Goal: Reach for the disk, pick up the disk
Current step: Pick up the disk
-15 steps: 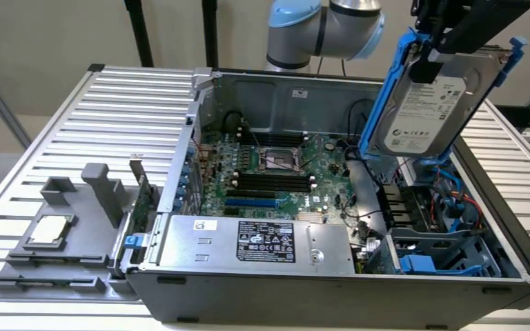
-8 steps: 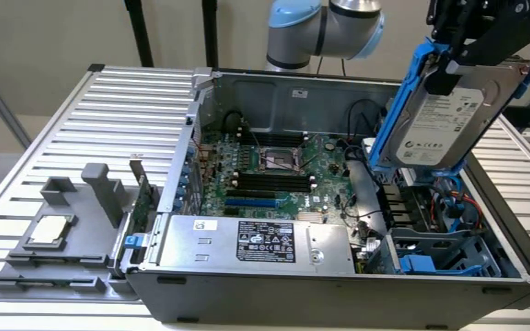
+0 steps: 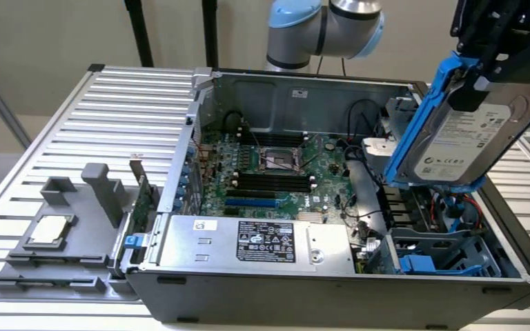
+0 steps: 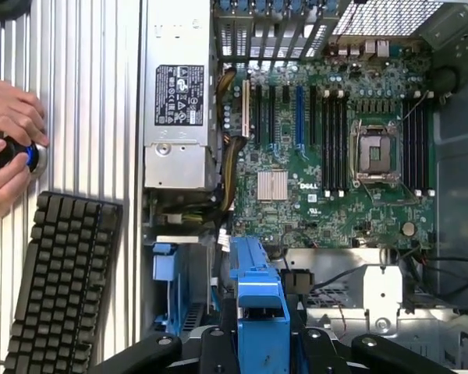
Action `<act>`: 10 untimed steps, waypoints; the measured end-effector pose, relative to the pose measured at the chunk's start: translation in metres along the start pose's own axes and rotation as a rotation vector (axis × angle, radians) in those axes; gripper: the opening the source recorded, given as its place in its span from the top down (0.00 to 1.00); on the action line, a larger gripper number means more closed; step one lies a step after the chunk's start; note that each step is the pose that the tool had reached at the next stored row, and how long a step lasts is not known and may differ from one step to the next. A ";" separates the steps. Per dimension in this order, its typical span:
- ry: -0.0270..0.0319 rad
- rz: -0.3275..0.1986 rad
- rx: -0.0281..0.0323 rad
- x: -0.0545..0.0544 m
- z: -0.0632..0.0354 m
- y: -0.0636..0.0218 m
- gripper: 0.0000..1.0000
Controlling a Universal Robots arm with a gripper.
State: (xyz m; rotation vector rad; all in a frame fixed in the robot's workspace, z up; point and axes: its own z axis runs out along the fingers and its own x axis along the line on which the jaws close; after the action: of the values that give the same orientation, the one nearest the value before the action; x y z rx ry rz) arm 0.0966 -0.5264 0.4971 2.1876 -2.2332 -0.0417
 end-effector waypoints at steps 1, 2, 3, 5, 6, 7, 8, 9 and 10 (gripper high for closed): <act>0.0000 0.000 -0.0001 0.003 -0.0002 -0.0018 0.67; -0.0001 0.000 -0.0002 0.005 -0.0005 -0.0034 0.67; -0.0001 0.000 -0.0003 0.008 -0.0011 -0.0051 0.67; -0.0001 0.000 -0.0005 0.013 -0.0023 -0.0082 0.67; -0.0002 0.000 -0.0009 0.015 -0.0028 -0.0095 0.67; -0.0009 0.000 -0.0014 0.017 -0.0031 -0.0107 0.67; -0.0021 0.000 -0.0020 0.019 -0.0033 -0.0118 0.67; -0.0043 0.000 -0.0025 0.021 -0.0034 -0.0127 0.67; -0.0073 0.000 -0.0030 0.023 -0.0034 -0.0133 0.67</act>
State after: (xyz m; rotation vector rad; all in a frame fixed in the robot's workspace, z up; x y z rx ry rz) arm 0.1095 -0.5501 0.4999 2.1898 -2.2352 -0.0531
